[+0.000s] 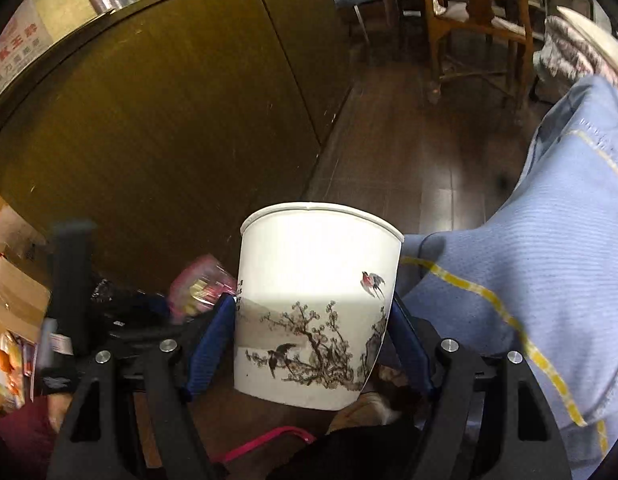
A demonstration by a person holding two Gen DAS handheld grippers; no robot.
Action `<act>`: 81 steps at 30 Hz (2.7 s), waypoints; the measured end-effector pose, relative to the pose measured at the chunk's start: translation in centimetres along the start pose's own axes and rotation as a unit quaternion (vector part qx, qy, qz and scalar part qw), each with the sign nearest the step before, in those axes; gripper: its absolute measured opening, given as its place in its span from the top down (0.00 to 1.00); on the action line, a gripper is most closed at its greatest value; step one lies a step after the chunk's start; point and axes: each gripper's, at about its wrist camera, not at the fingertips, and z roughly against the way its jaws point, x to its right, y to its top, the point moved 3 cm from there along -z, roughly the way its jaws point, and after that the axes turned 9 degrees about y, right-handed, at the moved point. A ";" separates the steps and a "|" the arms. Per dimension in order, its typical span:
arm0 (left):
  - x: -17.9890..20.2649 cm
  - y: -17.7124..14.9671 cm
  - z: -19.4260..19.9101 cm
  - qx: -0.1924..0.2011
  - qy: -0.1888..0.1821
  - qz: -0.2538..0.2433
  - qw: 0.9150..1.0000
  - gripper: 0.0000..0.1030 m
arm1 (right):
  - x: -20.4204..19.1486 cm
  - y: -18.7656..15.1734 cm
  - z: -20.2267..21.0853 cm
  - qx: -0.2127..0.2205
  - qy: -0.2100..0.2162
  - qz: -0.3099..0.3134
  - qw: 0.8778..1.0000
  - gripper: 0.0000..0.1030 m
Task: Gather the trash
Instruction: 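Carry the cup and wrapper down to the red wastebasket and open both tools, then move both open tools back up over the bed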
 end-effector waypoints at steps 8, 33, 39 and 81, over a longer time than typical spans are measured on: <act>-0.8 -0.2 -1.5 -0.017 -0.010 0.016 1.000 0.30 | -0.7 0.6 -1.2 -0.020 0.000 -0.003 1.000 0.27; -5.6 -1.9 1.3 -0.001 0.047 0.046 0.998 0.26 | -4.2 2.6 -6.3 -0.080 -0.051 0.077 0.993 0.18; -5.3 -1.7 2.0 0.007 0.047 0.041 0.998 0.26 | -4.2 2.5 -5.5 -0.055 -0.044 0.084 0.994 0.18; 22.5 -0.6 14.2 0.149 -0.012 -0.154 0.977 0.15 | 12.3 -5.9 24.7 0.243 -0.149 -0.074 0.956 0.12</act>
